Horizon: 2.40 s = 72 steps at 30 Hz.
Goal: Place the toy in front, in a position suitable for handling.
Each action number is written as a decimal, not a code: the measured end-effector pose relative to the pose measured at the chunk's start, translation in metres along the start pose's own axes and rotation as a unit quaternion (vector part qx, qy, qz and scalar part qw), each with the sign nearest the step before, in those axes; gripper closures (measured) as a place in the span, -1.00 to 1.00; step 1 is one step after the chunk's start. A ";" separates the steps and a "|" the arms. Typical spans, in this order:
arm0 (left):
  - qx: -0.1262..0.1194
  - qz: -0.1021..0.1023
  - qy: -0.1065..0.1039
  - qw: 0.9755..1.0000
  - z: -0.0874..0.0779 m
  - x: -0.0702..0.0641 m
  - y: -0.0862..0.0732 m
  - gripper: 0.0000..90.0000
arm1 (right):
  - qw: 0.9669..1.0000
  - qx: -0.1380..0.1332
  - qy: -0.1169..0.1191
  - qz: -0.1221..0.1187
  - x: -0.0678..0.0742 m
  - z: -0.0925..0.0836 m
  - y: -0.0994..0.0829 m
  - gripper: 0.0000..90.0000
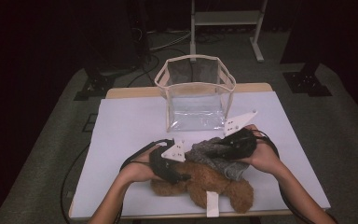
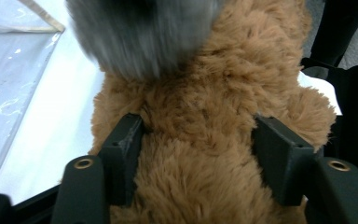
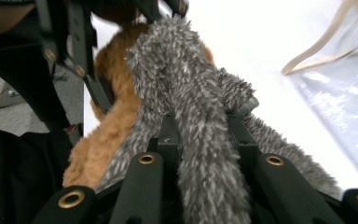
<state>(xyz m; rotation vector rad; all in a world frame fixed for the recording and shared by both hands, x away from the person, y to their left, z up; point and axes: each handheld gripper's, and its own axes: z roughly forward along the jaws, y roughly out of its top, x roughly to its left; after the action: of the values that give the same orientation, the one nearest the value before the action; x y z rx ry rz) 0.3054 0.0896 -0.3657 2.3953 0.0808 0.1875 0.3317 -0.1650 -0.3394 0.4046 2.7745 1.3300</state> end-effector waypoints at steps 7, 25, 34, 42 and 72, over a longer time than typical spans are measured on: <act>-0.029 -0.049 0.024 0.998 -0.031 0.007 -0.016 -0.57 | 0.999 -0.007 0.013 0.034 0.003 -0.010 -0.028 0.60; -0.015 -0.027 -0.005 1.000 -0.018 -0.008 -0.030 -0.31 | 1.000 0.009 0.020 -0.011 0.018 0.012 -0.002 0.59; -0.021 -0.037 0.006 0.999 -0.020 -0.004 -0.034 -0.31 | 0.998 -0.024 -0.026 0.051 0.003 -0.044 -0.048 0.59; -0.014 -0.069 0.031 0.997 -0.015 0.011 -0.031 -0.31 | 0.996 -0.070 -0.029 0.046 0.013 -0.061 -0.066 0.59; -0.007 -0.041 0.029 0.999 -0.011 0.005 -0.016 -0.27 | 0.995 -0.051 -0.014 0.080 -0.009 -0.019 -0.075 0.62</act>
<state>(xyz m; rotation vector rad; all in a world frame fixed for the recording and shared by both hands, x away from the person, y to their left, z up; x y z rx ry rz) 0.3090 0.1090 -0.3679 2.3676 0.2050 0.2181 0.3216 -0.2269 -0.3860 0.6471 2.6867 1.4787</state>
